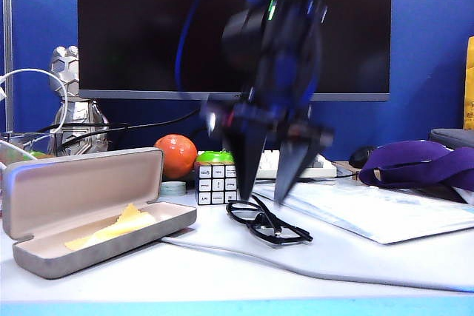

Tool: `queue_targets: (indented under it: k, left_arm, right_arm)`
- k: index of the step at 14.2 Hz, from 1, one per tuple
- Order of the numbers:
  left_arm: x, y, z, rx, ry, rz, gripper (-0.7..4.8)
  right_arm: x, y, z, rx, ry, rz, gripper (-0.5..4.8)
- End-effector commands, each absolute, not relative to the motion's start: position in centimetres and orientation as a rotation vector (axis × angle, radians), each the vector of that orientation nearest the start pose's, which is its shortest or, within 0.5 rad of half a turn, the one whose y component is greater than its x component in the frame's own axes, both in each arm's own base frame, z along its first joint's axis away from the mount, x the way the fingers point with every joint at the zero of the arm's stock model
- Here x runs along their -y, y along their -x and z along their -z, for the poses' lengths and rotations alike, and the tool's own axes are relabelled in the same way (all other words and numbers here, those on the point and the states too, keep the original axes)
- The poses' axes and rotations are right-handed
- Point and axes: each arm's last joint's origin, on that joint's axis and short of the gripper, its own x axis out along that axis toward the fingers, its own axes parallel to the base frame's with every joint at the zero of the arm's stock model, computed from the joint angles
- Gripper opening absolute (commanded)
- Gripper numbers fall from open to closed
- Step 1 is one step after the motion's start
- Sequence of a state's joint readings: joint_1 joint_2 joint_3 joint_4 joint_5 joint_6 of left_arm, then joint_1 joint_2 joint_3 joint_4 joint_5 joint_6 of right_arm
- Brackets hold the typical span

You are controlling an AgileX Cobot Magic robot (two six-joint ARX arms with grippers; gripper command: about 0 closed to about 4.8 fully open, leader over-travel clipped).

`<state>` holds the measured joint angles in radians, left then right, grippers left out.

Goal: Pick up the glasses, fold the temples of the glasses, place the glasses into the glasses case, and finally close the glasses case.

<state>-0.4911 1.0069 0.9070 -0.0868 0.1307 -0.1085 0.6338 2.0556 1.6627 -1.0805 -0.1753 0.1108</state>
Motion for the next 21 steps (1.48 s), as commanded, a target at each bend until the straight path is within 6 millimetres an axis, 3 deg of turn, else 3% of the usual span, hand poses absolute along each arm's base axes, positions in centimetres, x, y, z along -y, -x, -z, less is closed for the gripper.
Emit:
queue_targets:
  k: [1, 3, 5, 7, 9, 11, 17, 21]
  left_arm:
    - [10.9, -19.4, -34.7, -0.202, 0.075, 0.619, -0.05]
    - [10.9, -19.4, -34.7, -0.202, 0.075, 0.619, -0.05]
    - [10.9, -19.4, -34.7, -0.203, 0.075, 0.619, -0.05]
    - [10.8, -19.4, -34.4, -0.226, 0.07, 0.617, -0.05]
    - [10.8, -19.4, -34.4, -0.23, 0.07, 0.617, -0.05]
    - [10.8, -19.4, -34.5, -0.223, 0.072, 0.618, -0.05]
    - [10.8, -19.3, -34.9, -0.187, 0.081, 0.62, -0.05]
    - [10.7, -19.3, -34.9, -0.187, 0.079, 0.593, -0.05]
  right_arm:
    - [-24.6, -32.7, -18.8, -1.503, 0.244, -0.521, 1.68]
    - [-24.8, -32.7, -18.8, -1.494, 0.242, -0.524, 0.43]
    - [-24.4, -32.3, -19.0, -1.529, 0.258, -0.538, 0.0]
    - [-23.5, -32.0, -20.5, -1.558, 0.192, -0.592, 0.0]
    - [-22.7, -32.0, -23.4, -1.546, -0.107, -0.856, 0.0]
    - [-22.6, -32.3, -23.8, -1.581, -0.307, -0.975, 0.0]
    - [-22.8, -32.0, -23.4, -1.695, -0.418, -0.886, 0.0]
    - [-24.8, -31.2, -22.8, -1.732, -0.419, -0.891, 0.0]
